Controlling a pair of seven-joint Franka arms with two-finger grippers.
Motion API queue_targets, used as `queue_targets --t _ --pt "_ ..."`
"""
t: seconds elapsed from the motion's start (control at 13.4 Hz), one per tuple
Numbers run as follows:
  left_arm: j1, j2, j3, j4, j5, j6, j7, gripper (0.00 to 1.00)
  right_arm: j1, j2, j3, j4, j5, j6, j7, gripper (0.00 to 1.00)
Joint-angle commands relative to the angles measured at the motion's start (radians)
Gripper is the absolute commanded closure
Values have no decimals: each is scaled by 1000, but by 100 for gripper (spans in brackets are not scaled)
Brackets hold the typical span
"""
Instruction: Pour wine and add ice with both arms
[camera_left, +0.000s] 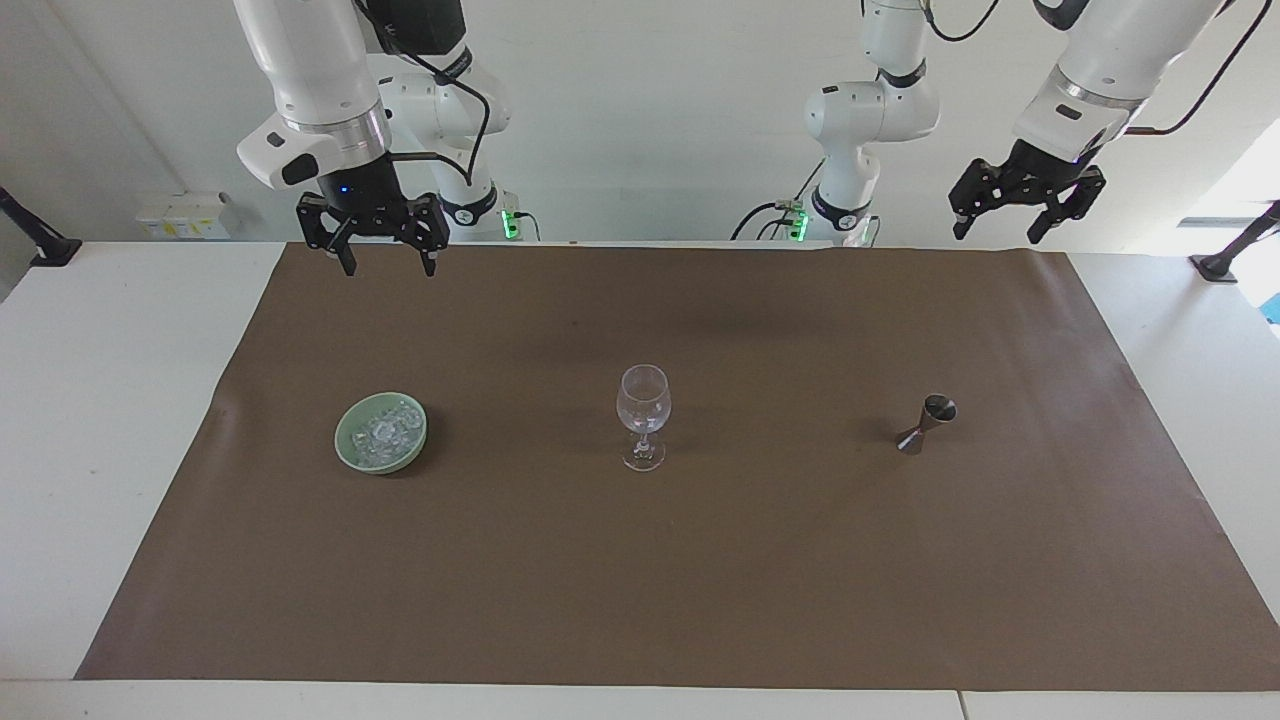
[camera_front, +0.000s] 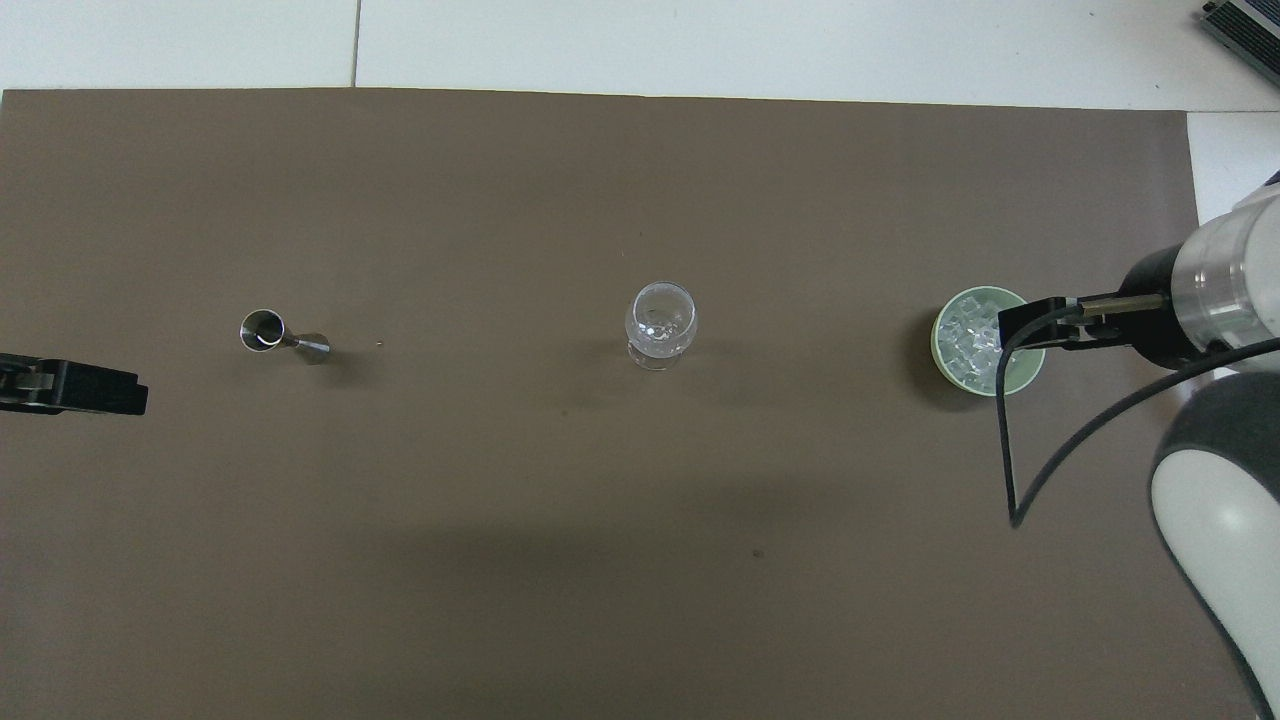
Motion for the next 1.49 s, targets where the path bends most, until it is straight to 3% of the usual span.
queue_targets --t 0.0,0.45,0.74,0.89,1.41 --pt "-19 -28 12 -26 9 21 -4 0 -13 -20 7 -19 2 -6 -25 0" --pt "-7 -68 6 -83 9 36 -5 0 -14 -20 7 -20 2 -6 -25 0" --pt "-3 -181 6 -322 9 298 -4 0 -14 -20 7 -20 2 -6 -25 0" --pt "-2 -177 6 -330 9 305 -31 0 -14 -20 7 -20 2 -6 -25 0" --pt "36 -91 11 -322 -152 286 -538 0 -13 -20 7 -20 2 -6 -25 0"
